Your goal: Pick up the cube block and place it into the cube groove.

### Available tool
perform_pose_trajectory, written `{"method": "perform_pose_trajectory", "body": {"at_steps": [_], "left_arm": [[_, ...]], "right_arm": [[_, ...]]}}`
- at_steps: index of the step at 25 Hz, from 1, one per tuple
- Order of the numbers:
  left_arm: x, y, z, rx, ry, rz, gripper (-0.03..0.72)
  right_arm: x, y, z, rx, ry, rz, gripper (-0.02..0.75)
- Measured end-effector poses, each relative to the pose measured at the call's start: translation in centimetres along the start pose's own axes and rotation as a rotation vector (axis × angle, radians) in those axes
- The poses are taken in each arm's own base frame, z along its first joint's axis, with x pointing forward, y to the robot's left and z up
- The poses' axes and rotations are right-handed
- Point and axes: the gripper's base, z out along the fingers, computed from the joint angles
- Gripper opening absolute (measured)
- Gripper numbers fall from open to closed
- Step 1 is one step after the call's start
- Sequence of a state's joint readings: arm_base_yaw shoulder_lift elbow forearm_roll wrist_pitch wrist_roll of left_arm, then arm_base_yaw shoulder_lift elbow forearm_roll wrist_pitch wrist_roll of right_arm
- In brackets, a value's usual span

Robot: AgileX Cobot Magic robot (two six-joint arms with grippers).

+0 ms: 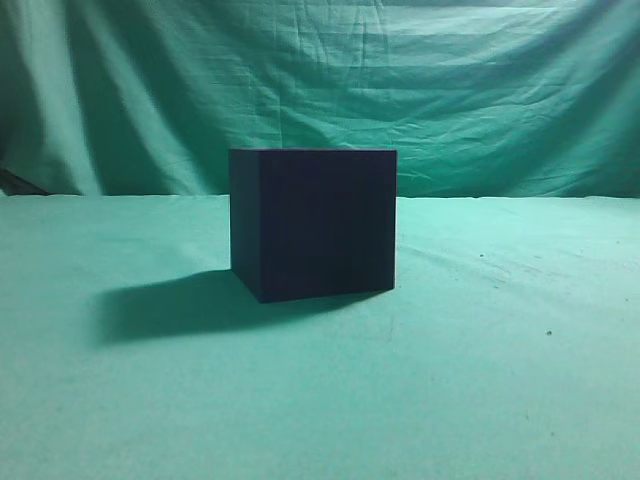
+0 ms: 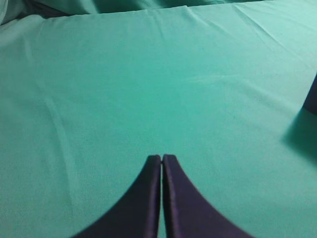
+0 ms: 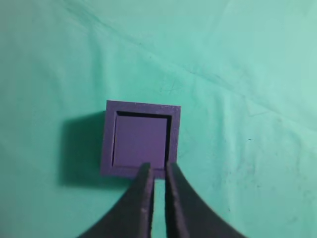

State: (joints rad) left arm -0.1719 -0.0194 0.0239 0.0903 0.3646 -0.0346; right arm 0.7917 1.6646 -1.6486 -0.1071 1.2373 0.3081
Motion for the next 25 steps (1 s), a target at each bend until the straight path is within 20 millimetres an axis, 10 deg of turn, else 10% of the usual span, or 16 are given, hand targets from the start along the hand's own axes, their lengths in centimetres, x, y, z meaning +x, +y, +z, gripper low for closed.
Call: {"method": "perform_pose_trajectory", "body": {"at_steps": [8, 17, 25], "left_arm": [[0.0, 0.0, 0.0, 0.0, 0.0, 0.0, 0.0], [0.0, 0.0, 0.0, 0.0, 0.0, 0.0, 0.0], [0.0, 0.0, 0.0, 0.0, 0.0, 0.0, 0.0]], "right_arm": [[7.3, -2.9, -8.3, -0.034, -0.128, 0.029, 0.0], [16.9, -5.6, -10.8, -0.114, -0.286, 0.049, 0.0], [21.6, -7.3, -11.1, -0.09, -0.403, -0.037, 0.0]]}}
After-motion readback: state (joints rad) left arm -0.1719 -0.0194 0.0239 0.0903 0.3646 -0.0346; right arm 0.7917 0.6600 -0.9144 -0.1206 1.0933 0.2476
